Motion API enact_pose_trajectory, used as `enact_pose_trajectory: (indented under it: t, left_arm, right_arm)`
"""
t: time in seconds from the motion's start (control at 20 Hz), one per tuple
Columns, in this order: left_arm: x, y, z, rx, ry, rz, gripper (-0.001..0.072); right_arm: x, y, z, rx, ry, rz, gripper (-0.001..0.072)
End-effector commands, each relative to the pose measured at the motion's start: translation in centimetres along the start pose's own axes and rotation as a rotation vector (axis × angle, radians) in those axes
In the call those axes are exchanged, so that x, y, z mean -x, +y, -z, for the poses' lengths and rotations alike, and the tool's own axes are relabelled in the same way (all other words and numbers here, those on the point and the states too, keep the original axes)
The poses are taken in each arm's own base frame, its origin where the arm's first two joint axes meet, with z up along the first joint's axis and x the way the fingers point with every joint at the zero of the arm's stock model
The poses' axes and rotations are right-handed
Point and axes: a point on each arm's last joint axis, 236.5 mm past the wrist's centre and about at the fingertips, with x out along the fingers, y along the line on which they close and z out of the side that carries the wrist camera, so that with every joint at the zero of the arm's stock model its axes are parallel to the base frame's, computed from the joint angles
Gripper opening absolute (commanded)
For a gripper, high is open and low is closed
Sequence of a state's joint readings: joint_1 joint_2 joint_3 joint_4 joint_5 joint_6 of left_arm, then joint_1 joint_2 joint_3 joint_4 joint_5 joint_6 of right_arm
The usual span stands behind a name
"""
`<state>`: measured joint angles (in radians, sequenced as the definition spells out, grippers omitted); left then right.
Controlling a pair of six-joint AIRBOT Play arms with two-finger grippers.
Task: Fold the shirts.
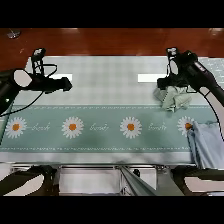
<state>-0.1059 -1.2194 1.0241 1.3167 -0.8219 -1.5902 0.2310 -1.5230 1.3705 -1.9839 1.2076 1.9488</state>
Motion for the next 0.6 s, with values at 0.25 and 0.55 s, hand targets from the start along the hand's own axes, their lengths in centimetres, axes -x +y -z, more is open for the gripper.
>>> enact_pose_trajectory:
  t: [0.25, 0.55]
  left_arm:
    - [-1.3, 0.4, -1.3, -0.039, -0.051, -0.008, 0.0701]
    - [-2.7, 0.6, 1.8, -0.023, 0.080, -0.011, 0.0702]
  right_arm:
    - [-6.4, -9.5, -2.2, -0.445, -0.041, -0.022, 0.0631]
    - [-11.4, -2.4, 2.1, -0.503, 0.233, -0.323, 0.0623]
